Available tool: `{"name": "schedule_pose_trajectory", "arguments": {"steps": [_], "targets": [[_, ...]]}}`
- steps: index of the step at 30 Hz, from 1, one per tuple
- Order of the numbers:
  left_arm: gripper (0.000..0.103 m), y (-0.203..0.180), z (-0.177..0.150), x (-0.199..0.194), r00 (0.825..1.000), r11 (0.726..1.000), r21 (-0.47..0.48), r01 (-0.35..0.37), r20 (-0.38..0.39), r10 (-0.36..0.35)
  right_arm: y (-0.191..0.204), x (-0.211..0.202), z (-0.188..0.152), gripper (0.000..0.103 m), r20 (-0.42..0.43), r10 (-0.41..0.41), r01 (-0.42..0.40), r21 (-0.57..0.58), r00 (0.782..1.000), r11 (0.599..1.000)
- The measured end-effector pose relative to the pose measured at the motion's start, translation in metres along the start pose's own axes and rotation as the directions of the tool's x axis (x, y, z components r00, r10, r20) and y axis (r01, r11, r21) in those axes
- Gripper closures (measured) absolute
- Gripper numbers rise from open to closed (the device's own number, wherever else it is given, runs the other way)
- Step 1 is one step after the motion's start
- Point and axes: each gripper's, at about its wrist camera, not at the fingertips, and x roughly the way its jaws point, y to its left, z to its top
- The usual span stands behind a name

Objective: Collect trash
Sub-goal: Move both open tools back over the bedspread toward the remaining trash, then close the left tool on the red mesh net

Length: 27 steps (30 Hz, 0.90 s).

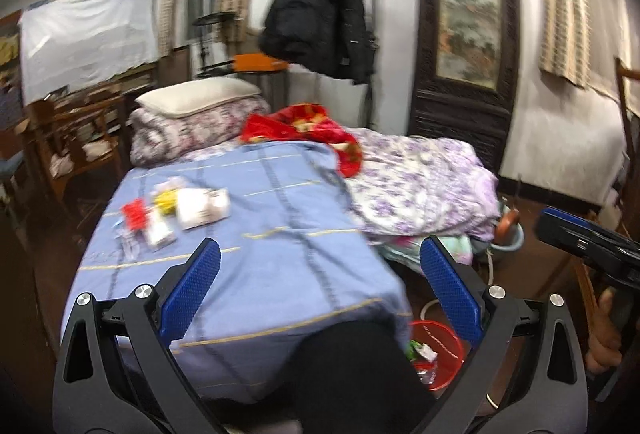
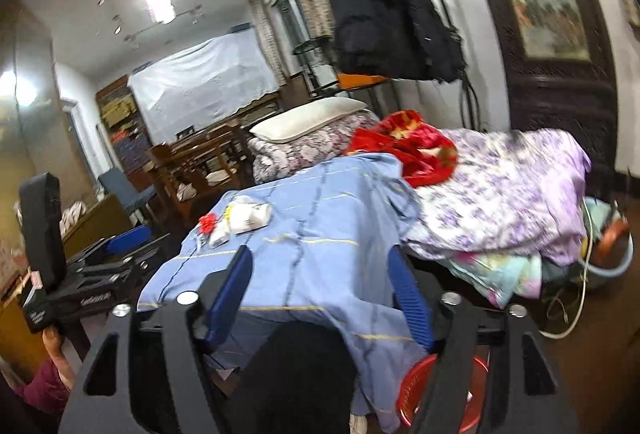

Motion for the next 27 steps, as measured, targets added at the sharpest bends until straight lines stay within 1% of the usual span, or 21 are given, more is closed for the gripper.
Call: {"name": "schedule_pose_trajectory", "arguments": {"steps": [3, 6, 8, 9, 10, 11, 14, 17, 21, 25, 27], "targets": [[0.007, 0.048, -0.008, 0.011, 0.998, 0.996, -0.071, -0.050, -0.032, 0.048, 0.028, 0.020, -0.001, 0.026, -0.042, 0.014, -0.015, -0.029, 0.999, 0.999], [0.007, 0.098, -0.015, 0.028, 0.992, 0.982, -0.161, -0.103, -0.083, 0.090, 0.046, 0.048, -0.005, 0.026, -0.112, 0.032, -0.035, -0.020, 0.993, 0.999], [0.007, 0.141, -0.021, 0.043, 0.986, 0.961, -0.244, -0.134, -0.127, 0.106, 0.055, 0.066, -0.007, 0.026, -0.152, 0.040, -0.042, -0.004, 0.988, 0.999], [0.007, 0.154, -0.023, 0.048, 0.984, 0.953, -0.268, -0.143, -0.140, 0.108, 0.058, 0.074, -0.008, 0.026, -0.169, 0.043, -0.043, 0.003, 0.985, 0.999], [0.007, 0.177, -0.027, 0.055, 0.980, 0.939, -0.305, -0.161, -0.161, 0.116, 0.063, 0.084, -0.010, 0.026, -0.188, 0.045, -0.043, 0.012, 0.981, 0.999], [0.007, 0.187, -0.028, 0.060, 0.978, 0.932, -0.320, -0.172, -0.171, 0.121, 0.065, 0.090, -0.011, 0.026, -0.200, 0.044, -0.041, 0.018, 0.979, 0.999], [0.007, 0.230, -0.027, 0.080, 0.966, 0.899, -0.374, -0.226, -0.203, 0.158, 0.068, 0.112, -0.016, 0.026, -0.242, 0.042, -0.032, 0.044, 0.969, 0.999], [0.007, 0.259, -0.019, 0.098, 0.960, 0.879, -0.405, -0.254, -0.214, 0.178, 0.072, 0.134, -0.020, 0.026, -0.287, 0.032, -0.017, 0.056, 0.958, 0.998], [0.007, 0.280, 0.000, 0.128, 0.960, 0.865, -0.430, -0.259, -0.209, 0.183, 0.078, 0.164, -0.016, 0.026, -0.331, 0.007, 0.007, 0.042, 0.944, 0.999], [0.007, 0.289, 0.026, 0.168, 0.956, 0.881, -0.383, -0.279, -0.198, 0.216, 0.085, 0.183, -0.007, 0.026, -0.343, -0.015, 0.022, 0.017, 0.939, 1.000], [0.007, 0.296, 0.030, 0.185, 0.957, 0.885, -0.375, -0.275, -0.190, 0.217, 0.091, 0.189, -0.003, 0.026, -0.342, -0.031, 0.032, -0.002, 0.939, 0.999]]}}
